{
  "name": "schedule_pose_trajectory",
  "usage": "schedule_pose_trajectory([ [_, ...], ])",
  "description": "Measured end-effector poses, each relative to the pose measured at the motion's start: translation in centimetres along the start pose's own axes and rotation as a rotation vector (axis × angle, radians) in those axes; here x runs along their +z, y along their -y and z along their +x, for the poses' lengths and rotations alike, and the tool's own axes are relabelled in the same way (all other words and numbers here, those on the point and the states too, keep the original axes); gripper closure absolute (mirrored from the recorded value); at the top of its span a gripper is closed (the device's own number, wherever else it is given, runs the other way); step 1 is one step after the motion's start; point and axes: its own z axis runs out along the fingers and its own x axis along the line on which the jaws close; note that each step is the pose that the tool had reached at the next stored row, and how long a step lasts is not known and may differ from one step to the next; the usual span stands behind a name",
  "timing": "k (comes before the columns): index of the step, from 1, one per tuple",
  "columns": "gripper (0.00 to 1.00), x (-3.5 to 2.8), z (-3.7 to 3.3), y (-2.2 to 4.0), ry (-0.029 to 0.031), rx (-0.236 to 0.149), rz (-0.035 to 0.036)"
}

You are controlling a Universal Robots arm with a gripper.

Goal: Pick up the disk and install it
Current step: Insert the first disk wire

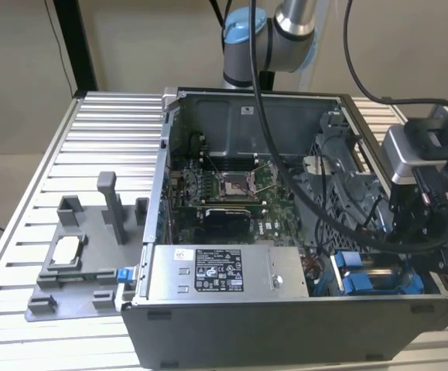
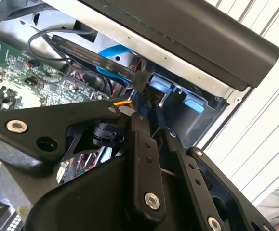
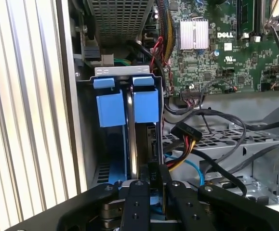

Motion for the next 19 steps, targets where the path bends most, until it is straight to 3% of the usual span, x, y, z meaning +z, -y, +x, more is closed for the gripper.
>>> schedule_pose_trajectory([
  [9, 1.0, 0.04, -0.22, 0.35, -0.0011, -0.001, -0.0028],
  [15, 1.0, 0.05, -0.24, 0.35, -0.0021, -0.028, -0.0058],
  [17, 1.0, 0.03, -0.25, 0.35, -0.0091, -0.038, -0.0064],
  [19, 1.0, 0.06, -0.28, 0.34, -0.0207, -0.049, -0.0067],
])
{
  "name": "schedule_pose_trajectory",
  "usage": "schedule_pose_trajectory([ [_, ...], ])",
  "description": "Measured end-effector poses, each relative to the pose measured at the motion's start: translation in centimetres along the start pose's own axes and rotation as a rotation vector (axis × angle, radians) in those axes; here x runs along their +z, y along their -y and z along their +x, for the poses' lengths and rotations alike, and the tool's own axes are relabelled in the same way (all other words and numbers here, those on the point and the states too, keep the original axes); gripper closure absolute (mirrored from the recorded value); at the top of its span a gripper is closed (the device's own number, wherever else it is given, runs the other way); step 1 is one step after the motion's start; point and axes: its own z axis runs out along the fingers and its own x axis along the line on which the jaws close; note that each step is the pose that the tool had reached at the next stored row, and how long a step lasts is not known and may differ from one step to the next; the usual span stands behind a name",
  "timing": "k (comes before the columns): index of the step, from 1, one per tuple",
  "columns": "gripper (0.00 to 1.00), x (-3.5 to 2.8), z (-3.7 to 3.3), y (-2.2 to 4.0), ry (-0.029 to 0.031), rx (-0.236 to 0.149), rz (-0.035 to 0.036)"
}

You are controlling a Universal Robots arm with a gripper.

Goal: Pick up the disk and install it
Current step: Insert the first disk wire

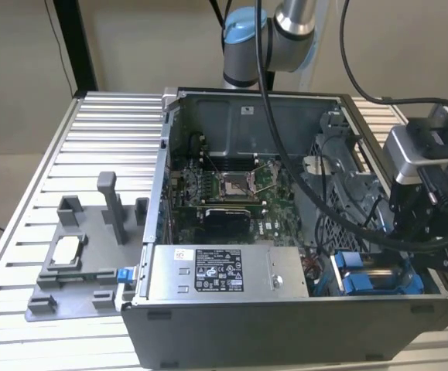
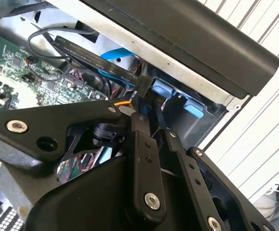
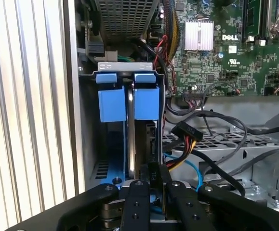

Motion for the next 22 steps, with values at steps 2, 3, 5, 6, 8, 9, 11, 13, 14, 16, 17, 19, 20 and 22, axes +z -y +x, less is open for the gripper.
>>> schedule_pose_trajectory([
  [2, 1.0, 0.03, -0.11, -0.01, -0.0132, -0.008, -0.0001],
  [3, 1.0, 0.04, -0.19, -0.01, -0.0152, -0.011, -0.0003],
  [5, 1.0, 0.07, -0.37, -0.02, -0.0151, -0.012, -0.0004],
  [6, 1.0, 0.06, -0.44, -0.03, -0.0151, -0.012, -0.0004],
  [8, 1.0, 0.0, -0.52, -0.03, -0.015, -0.012, -0.0004],
  [9, 1.0, -0.07, -0.53, -0.02, -0.0153, -0.012, -0.0004],
  [11, 1.0, -0.2, -0.57, -0.02, -0.0152, -0.012, -0.0004],
  [13, 1.0, -0.21, -0.63, -0.02, -0.015, -0.012, -0.0004],
  [14, 1.0, -0.23, -0.66, -0.02, -0.0156, -0.012, -0.0003],
  [16, 1.0, -0.21, -0.86, -0.03, -0.016, -0.012, -0.0002],
  [17, 1.0, -0.19, -0.93, -0.04, -0.0159, -0.012, -0.0001],
  [19, 1.0, -0.18, -0.93, -0.04, -0.0161, -0.012, 0.0],
  [20, 1.0, -0.16, -0.93, -0.04, -0.0161, -0.012, 0.0],
  [22, 1.0, -0.14, -0.93, -0.04, -0.0159, -0.012, 0.0],
])
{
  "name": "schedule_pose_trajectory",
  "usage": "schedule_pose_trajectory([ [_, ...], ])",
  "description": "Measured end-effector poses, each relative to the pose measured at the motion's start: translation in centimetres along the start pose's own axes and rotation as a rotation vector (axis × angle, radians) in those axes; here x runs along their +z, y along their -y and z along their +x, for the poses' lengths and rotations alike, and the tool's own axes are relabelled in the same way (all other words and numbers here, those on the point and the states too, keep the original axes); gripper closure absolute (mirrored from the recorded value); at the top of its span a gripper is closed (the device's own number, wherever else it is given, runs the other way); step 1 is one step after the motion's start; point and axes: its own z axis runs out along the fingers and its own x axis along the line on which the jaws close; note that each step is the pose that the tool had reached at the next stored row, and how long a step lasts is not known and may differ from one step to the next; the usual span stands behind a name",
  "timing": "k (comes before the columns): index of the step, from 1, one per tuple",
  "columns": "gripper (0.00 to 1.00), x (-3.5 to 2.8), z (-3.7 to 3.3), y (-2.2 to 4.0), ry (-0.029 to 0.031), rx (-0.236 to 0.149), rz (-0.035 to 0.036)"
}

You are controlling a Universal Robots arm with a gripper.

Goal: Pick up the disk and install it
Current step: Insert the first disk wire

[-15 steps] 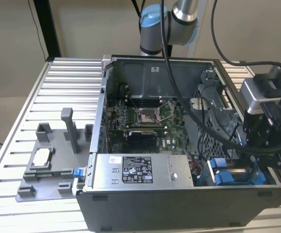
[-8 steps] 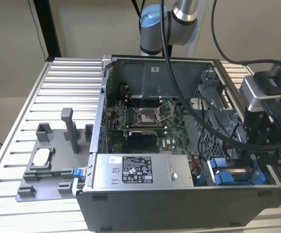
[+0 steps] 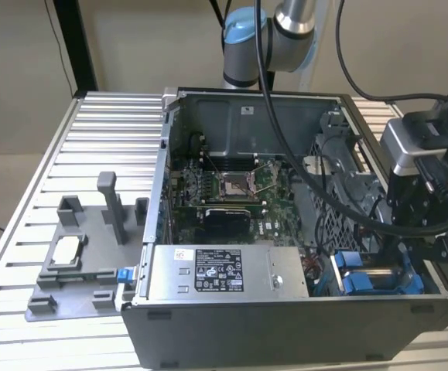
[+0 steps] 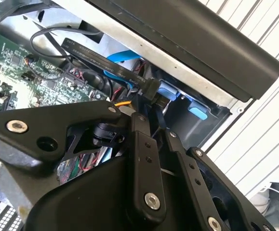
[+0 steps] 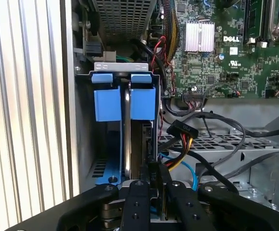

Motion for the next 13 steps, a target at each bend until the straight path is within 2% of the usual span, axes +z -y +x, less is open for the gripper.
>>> schedule_pose_trajectory([
  [13, 1.0, 0.15, 0.09, 0.0, 0.0, 0.0, 0.0],
])
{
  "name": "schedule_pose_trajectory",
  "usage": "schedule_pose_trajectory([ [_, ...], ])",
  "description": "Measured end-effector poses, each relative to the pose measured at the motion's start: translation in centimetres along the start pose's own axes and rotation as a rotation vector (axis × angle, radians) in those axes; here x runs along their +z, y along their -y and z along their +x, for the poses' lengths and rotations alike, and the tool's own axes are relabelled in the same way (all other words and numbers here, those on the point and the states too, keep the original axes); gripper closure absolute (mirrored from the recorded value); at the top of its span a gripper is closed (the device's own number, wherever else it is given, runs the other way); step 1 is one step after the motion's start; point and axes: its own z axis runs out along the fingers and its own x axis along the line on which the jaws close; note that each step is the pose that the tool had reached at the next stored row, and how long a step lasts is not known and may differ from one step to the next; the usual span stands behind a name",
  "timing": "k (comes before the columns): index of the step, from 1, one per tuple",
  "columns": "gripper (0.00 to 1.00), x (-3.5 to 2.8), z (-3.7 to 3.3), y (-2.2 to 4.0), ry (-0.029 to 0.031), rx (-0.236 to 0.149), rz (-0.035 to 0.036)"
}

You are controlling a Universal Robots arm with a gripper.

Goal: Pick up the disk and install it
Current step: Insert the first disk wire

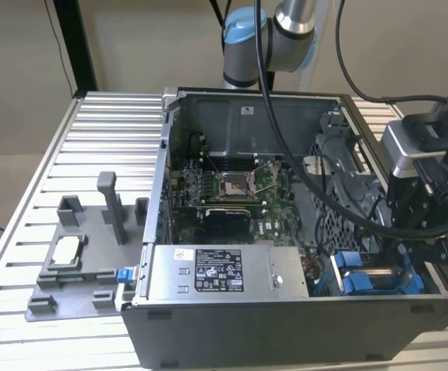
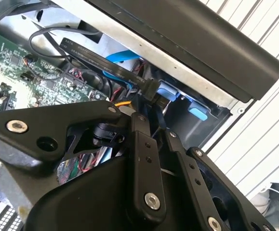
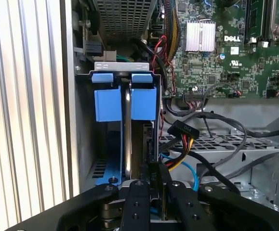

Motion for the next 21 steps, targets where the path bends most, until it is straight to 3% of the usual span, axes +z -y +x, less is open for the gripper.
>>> schedule_pose_trajectory([
  [9, 1.0, 0.13, 0.07, 0.0, -0.0006, 0.0, 0.0001],
  [14, 1.0, 0.3, 0.08, -0.01, -0.0041, 0.002, 0.0004],
  [17, 1.0, 0.46, 0.09, -0.01, -0.008, 0.004, 0.0007],
  [21, 1.0, 0.71, 0.11, -0.02, -0.0182, 0.008, 0.0014],
])
